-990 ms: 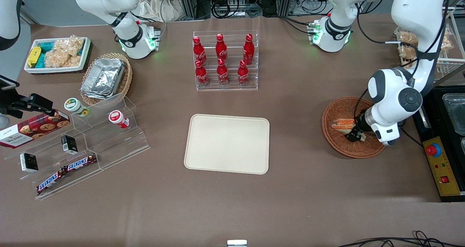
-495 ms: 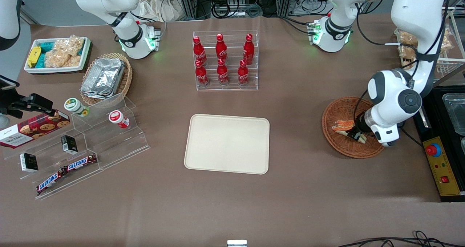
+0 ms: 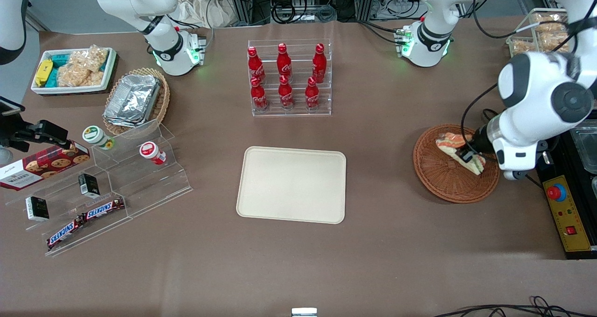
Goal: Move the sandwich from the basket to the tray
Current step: 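Close the left gripper on the sandwich and lift it from the basket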
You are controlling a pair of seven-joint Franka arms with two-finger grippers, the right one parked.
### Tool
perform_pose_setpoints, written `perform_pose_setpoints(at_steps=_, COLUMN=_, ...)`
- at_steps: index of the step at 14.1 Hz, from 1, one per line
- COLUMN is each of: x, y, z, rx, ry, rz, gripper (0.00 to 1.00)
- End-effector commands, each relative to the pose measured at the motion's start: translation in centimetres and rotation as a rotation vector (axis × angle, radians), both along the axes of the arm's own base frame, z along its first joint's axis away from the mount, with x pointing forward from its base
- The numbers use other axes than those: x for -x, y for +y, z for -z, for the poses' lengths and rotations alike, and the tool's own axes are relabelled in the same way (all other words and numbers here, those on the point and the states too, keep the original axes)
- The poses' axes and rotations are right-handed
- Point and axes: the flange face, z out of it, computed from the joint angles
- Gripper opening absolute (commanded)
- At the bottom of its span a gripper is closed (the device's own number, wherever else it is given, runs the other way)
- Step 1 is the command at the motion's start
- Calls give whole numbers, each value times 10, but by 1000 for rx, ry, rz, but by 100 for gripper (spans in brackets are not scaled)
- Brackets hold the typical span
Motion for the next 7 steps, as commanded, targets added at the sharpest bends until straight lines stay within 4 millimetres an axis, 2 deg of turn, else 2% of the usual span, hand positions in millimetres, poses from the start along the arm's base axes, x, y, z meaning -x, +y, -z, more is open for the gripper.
perform_pose_setpoints(at_steps=1, x=-2, y=-49, z=-31, rx=29, ry=40, rz=204, gripper=0)
perform_pose_setpoints(at_steps=4, x=12, y=-120, z=-31, rx=77, ry=25, rz=418, gripper=0)
perform_pose_setpoints(at_steps=7, x=18, y=-189, z=-11, rx=130, ry=-42, rz=571, gripper=0)
